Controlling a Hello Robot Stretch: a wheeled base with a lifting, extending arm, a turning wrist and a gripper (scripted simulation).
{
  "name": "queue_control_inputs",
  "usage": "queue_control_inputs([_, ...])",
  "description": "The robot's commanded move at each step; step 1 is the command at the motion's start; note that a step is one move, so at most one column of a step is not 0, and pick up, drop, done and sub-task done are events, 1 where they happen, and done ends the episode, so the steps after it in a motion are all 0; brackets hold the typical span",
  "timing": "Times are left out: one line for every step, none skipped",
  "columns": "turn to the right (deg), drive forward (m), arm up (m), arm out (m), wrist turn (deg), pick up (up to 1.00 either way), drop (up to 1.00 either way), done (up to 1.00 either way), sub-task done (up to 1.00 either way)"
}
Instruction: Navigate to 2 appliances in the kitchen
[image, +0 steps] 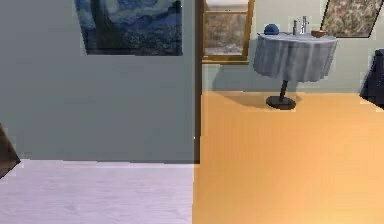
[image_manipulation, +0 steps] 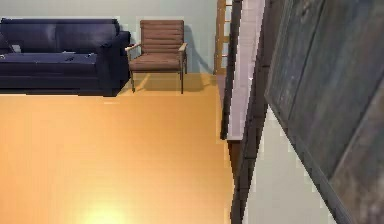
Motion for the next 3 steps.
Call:
queue_control_inputs([0.0, 0.15, 0.00, 0.00, 0.0, 0.00, 0.00, 0.00, 0.00])
queue_control_inputs([-45.0, 0.00, 0.00, 0.00, 0.0, 0.00, 0.00, 0.00, 0.00])
queue_control_inputs([-39.0, 0.00, 0.00, 0.00, 0.0, 0.00, 0.00, 0.00, 0.00])
